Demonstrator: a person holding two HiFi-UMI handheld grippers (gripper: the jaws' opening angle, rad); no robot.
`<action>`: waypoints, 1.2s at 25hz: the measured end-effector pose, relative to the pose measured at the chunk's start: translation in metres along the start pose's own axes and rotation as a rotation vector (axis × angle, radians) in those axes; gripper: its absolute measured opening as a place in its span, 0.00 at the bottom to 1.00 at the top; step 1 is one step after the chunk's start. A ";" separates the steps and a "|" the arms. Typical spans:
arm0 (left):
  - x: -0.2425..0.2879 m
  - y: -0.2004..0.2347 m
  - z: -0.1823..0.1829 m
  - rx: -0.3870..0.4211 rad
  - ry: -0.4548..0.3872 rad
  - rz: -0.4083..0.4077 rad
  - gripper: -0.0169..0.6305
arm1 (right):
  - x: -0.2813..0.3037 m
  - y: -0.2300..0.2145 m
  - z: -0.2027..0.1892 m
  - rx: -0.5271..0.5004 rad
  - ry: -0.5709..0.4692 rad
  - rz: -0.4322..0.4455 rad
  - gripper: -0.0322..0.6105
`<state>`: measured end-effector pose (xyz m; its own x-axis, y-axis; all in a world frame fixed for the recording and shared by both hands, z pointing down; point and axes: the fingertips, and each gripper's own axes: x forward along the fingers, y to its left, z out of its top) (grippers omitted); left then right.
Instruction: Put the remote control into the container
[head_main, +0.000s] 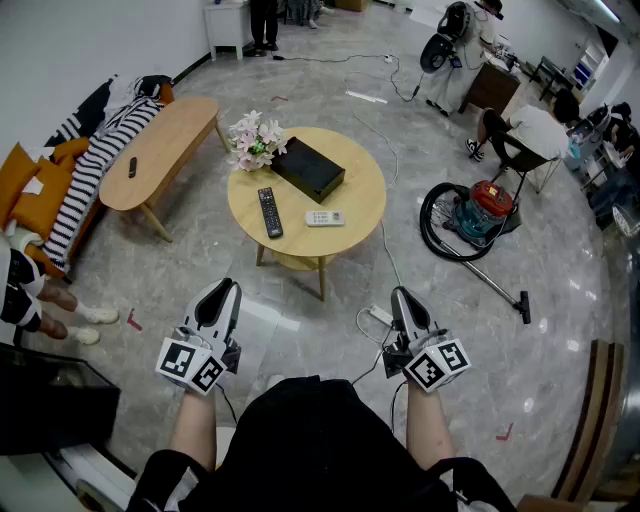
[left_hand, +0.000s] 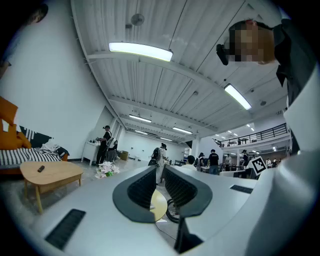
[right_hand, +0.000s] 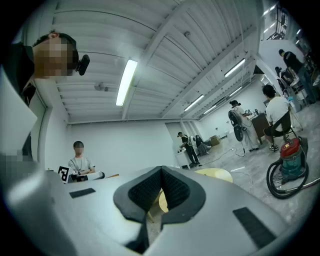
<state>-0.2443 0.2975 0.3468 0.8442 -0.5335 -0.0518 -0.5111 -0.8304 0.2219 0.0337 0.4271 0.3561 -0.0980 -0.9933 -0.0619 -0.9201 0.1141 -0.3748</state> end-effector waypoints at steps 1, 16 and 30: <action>0.000 0.002 0.000 0.000 0.001 -0.001 0.12 | 0.003 0.001 -0.001 -0.001 0.003 0.002 0.06; -0.005 0.040 0.014 0.014 0.020 -0.039 0.12 | 0.031 0.031 -0.008 0.023 -0.019 0.010 0.06; -0.028 0.085 0.004 0.019 0.057 -0.089 0.12 | 0.043 0.067 -0.053 0.005 0.042 -0.072 0.06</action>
<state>-0.3122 0.2418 0.3631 0.8939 -0.4480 -0.0148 -0.4363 -0.8771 0.2008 -0.0516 0.3914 0.3772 -0.0474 -0.9989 0.0042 -0.9233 0.0422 -0.3817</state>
